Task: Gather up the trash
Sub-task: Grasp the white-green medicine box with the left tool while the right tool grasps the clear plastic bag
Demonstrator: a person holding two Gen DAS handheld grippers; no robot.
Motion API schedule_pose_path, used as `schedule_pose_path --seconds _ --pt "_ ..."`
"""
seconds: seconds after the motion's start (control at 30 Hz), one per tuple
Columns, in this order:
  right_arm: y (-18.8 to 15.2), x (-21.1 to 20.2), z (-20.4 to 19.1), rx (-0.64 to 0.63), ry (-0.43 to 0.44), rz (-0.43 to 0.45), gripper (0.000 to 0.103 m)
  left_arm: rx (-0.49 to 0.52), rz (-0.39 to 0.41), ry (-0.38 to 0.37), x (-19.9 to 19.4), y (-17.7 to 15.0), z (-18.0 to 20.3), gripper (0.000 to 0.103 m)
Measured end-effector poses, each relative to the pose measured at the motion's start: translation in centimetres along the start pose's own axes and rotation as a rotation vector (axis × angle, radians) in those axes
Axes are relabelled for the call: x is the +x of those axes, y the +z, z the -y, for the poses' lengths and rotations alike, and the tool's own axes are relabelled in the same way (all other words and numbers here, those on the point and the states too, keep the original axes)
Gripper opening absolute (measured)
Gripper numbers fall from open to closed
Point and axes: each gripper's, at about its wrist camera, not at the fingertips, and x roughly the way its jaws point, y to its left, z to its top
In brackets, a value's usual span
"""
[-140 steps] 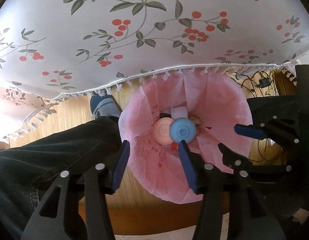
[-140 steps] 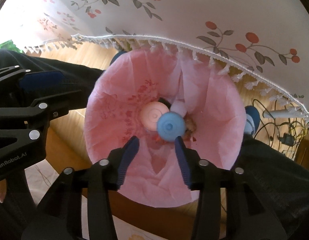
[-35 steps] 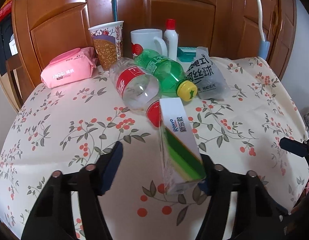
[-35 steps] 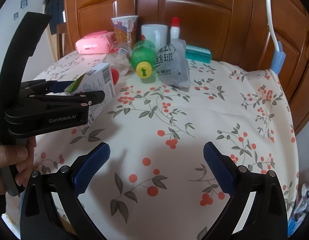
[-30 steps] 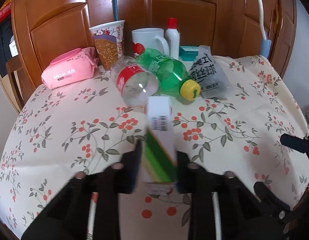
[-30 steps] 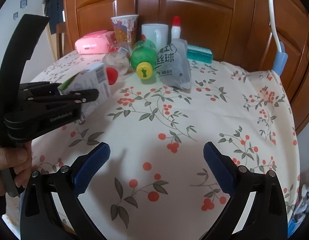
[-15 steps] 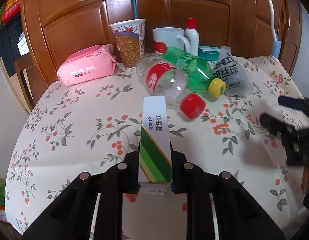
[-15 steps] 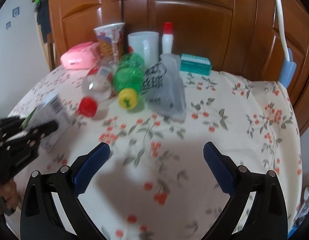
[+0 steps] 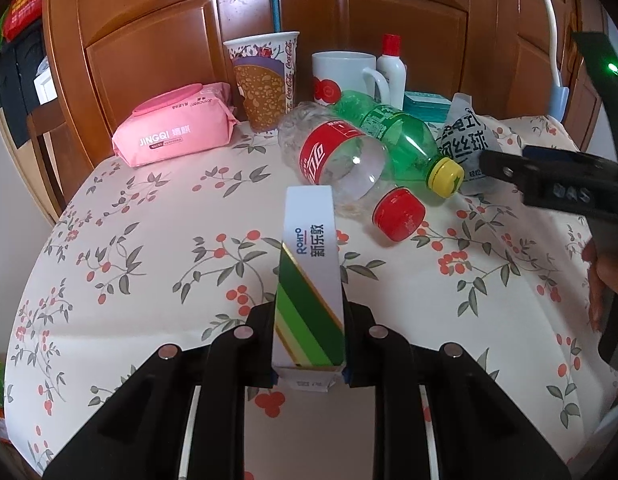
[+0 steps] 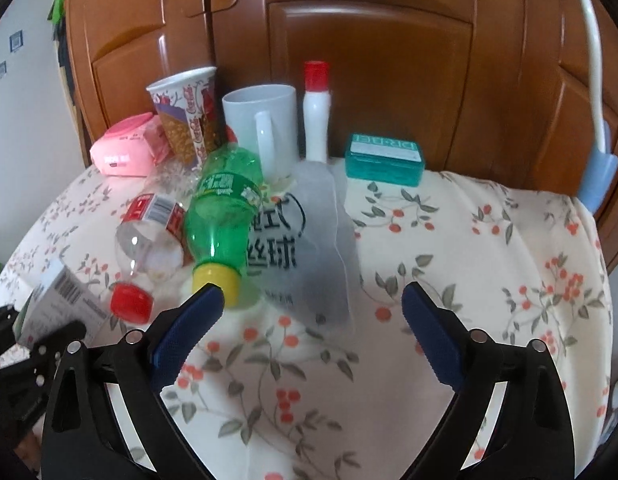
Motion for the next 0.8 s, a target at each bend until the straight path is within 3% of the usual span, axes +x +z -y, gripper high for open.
schedule_pose_path --seconds 0.3,0.37,0.8 --pt "0.9 3.0 0.6 0.016 -0.015 -0.04 0.078 0.003 -0.002 -0.002 0.0 -0.1 0.1 0.021" --pt "0.9 3.7 0.7 0.015 -0.02 -0.053 0.069 0.006 -0.001 -0.002 0.0 -0.1 0.1 0.021" --pt "1.8 6.7 1.0 0.009 -0.006 -0.101 0.071 0.004 -0.009 -0.017 0.1 0.0 0.0 0.021"
